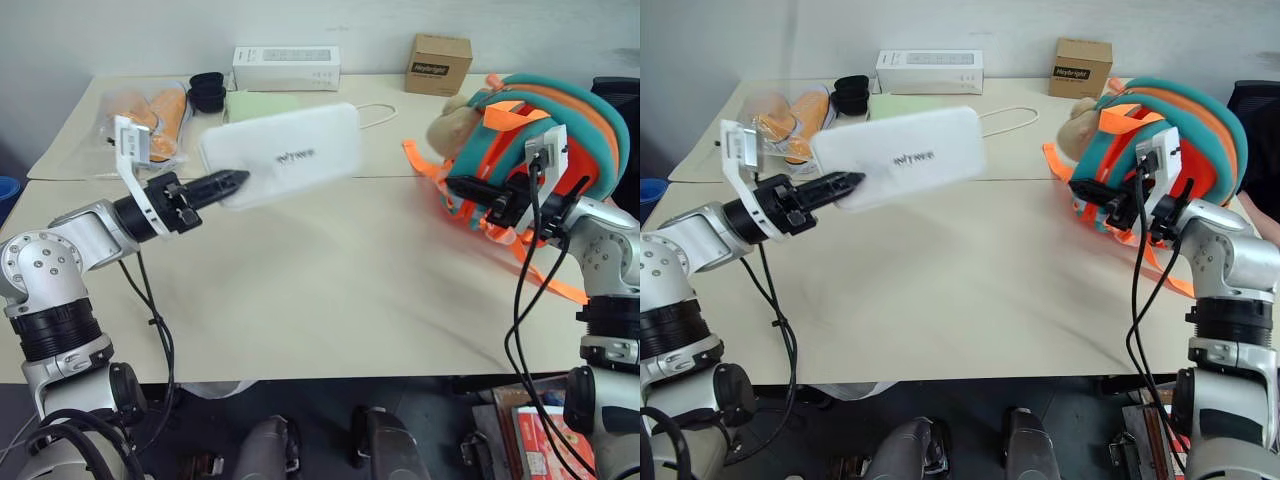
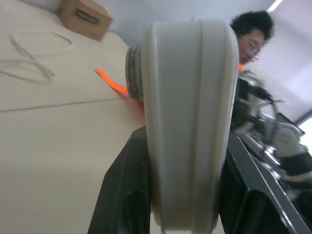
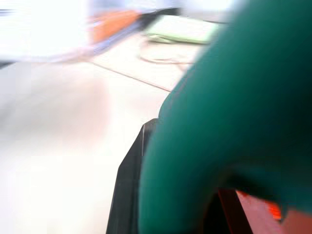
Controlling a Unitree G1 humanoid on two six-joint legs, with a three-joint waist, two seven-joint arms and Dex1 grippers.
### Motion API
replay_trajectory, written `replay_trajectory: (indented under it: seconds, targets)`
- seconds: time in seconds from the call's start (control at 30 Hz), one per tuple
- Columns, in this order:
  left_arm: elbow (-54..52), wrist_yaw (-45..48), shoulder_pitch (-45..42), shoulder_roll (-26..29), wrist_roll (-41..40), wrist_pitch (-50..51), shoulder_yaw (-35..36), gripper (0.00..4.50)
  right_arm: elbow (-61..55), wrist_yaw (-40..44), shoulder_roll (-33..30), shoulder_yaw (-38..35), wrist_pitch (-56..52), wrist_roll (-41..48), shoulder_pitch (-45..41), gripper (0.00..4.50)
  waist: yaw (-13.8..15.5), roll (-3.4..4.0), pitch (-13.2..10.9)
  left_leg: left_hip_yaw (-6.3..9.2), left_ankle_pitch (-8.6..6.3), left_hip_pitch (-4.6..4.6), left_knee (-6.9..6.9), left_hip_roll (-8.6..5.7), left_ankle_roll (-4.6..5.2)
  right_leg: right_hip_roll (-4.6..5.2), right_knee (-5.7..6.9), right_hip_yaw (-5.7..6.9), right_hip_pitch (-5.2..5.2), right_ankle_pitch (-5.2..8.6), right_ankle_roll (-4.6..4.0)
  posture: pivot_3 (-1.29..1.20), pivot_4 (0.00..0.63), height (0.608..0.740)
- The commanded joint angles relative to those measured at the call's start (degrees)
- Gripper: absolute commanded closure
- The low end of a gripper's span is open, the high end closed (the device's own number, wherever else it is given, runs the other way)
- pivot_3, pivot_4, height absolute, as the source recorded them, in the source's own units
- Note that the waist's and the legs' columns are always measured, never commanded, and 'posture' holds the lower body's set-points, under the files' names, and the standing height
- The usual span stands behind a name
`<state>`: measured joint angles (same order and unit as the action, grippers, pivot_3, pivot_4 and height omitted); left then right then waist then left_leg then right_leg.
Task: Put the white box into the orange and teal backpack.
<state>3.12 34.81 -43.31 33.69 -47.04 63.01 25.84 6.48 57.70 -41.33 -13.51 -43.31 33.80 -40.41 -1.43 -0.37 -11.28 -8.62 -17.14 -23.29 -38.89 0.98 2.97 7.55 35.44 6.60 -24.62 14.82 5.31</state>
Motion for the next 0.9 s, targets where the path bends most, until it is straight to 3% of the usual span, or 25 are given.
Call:
replay_trajectory:
  seconds: [0.03, 0.2, 0.37, 0.5, 0.9]
  targets:
    - [-1.2, 2.6, -2.9, 1.4, 1.7, -7.5, -1.4, 3.23, -10.9, 2.9, -3.4, -1.4, -6.7, 7.6, 1.5, 4.49, 0.1, -0.01, 0.0, 0.00, 0.00, -0.01, 0.00, 0.00, 0.00, 0.01, -0.01, 0.01, 0.00, 0.00, 0.00, 0.00, 0.150, 0.740]
    - [-2.0, 8.6, -3.3, 3.6, 1.5, -9.6, -5.8, 3.23, -24.2, 9.1, -11.1, -6.9, -20.4, 26.9, 5.7, 4.49, 0.8, 0.00, 0.0, 0.00, -0.07, -0.03, 0.22, 0.00, 0.01, 0.03, -0.27, 0.05, -0.03, 0.00, 0.00, 0.00, 0.150, 0.740]
    - [-2.7, 13.4, -5.3, 5.5, -0.7, -8.8, -7.5, 3.23, -28.9, 9.4, -16.7, -10.5, -26.5, 38.1, 8.5, 4.49, 1.0, -0.11, -0.1, 0.00, -0.07, -0.01, 0.22, 0.08, 0.01, 0.07, -0.35, 0.07, 0.00, 0.00, 0.00, 0.00, 0.150, 0.740]
    - [-4.3, 16.9, -6.2, 6.7, -2.4, -7.8, -9.0, 3.23, -30.2, 10.3, -20.4, -11.7, -26.4, 40.1, 11.4, 4.49, 1.4, -0.13, -0.1, 0.01, -0.10, -0.01, 0.12, 0.09, 0.05, 0.16, -0.47, 0.04, 0.01, 0.00, 0.00, 0.00, 0.150, 0.740]
    - [-4.2, 24.5, -6.6, 13.8, -3.7, -8.6, -8.6, 3.23, -29.0, 9.3, -21.5, -11.6, -21.7, 36.5, 15.9, 4.49, 1.4, -0.13, -0.1, 0.00, -0.14, -0.01, 0.01, 0.08, 0.06, 0.10, -0.44, 0.04, 0.03, -0.01, 0.01, 0.00, 0.150, 0.740]
